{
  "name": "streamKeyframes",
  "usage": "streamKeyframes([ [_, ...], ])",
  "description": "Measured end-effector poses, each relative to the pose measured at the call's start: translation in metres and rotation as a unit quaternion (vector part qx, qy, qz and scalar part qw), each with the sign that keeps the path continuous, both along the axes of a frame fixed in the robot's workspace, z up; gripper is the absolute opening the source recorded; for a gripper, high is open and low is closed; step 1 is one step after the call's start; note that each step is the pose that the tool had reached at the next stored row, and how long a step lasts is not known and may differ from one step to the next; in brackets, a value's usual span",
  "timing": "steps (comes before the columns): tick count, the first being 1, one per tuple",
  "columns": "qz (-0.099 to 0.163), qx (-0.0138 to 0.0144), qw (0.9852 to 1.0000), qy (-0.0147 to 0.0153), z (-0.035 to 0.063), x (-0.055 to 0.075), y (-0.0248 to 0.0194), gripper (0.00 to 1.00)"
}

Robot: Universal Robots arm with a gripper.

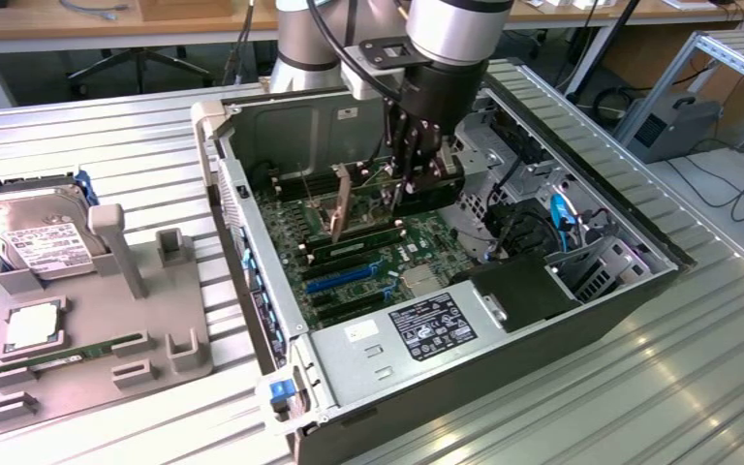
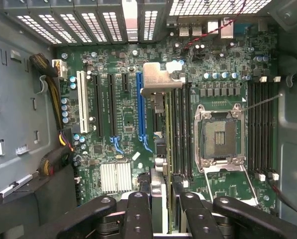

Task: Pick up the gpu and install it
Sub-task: 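Insert the gpu into the slot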

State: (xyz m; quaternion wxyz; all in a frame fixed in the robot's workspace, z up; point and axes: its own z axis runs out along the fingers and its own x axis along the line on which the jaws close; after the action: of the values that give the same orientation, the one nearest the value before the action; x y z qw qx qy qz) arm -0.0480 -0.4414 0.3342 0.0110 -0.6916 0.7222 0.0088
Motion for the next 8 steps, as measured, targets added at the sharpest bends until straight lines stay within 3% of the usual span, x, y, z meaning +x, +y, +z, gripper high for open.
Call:
streamKeyframes([
  [8,0.000,0.0000,1.0000,0.0000,-0.0003,-0.0006,-0.0034,0.27],
])
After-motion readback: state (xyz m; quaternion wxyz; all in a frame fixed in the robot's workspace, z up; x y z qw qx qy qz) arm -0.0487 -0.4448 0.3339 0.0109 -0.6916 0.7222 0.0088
